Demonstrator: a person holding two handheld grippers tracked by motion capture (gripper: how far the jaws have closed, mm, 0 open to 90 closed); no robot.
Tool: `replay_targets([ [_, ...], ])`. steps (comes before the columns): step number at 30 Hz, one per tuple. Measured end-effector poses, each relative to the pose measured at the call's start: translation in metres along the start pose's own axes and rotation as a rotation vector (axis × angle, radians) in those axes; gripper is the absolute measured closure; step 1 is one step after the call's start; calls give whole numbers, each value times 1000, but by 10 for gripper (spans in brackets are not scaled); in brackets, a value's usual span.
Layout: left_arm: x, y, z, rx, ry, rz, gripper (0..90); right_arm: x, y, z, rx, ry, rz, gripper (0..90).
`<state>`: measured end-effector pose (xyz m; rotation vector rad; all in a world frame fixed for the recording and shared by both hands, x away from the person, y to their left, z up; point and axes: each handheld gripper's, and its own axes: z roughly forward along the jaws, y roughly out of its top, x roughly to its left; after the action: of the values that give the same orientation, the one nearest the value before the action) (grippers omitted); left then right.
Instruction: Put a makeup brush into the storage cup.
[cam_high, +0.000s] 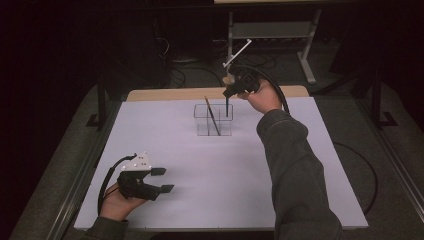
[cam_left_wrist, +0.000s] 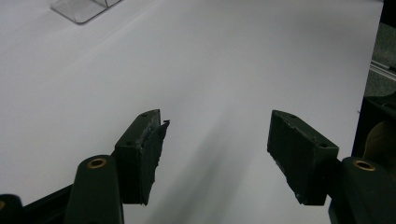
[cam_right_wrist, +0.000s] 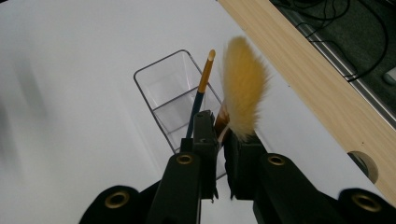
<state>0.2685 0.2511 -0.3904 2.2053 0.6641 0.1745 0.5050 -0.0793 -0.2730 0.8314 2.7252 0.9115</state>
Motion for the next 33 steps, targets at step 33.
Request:
replay_targets([
  [33, 3, -2, 1, 9, 3, -3, 340, -3, -20, 21, -2, 12, 42, 825],
])
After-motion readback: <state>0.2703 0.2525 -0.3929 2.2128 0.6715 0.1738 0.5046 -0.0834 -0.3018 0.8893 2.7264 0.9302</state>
